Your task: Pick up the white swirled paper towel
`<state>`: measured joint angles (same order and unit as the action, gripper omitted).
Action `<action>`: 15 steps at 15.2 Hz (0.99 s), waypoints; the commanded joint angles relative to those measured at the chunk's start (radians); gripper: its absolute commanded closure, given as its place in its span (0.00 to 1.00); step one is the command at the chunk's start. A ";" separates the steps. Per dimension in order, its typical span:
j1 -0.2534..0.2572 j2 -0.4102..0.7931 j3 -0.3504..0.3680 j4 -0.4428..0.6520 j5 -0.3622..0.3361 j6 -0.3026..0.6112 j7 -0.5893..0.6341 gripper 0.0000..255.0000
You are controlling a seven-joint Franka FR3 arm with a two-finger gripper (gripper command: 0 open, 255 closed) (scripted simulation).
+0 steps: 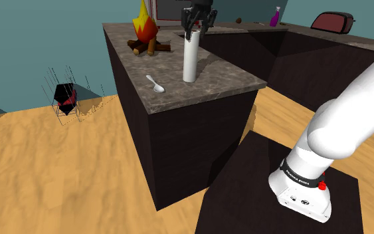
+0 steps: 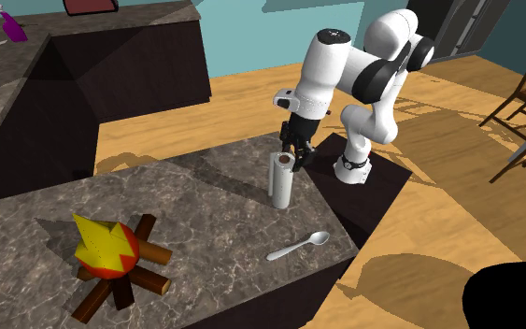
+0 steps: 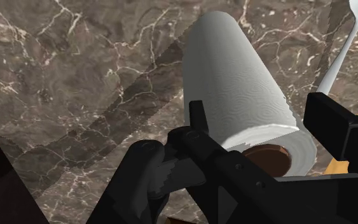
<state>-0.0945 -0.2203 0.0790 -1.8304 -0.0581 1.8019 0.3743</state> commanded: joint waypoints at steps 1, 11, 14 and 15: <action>0.000 0.001 0.000 -0.001 0.000 0.000 0.000 1.00; 0.000 0.032 0.002 0.141 -0.001 -0.112 -0.004 1.00; 0.000 0.048 0.003 0.200 -0.002 -0.155 -0.006 1.00; 0.000 0.053 0.003 0.220 -0.003 -0.169 -0.007 1.00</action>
<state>-0.0947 -0.1737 0.0816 -1.6333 -0.0605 1.6495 0.3682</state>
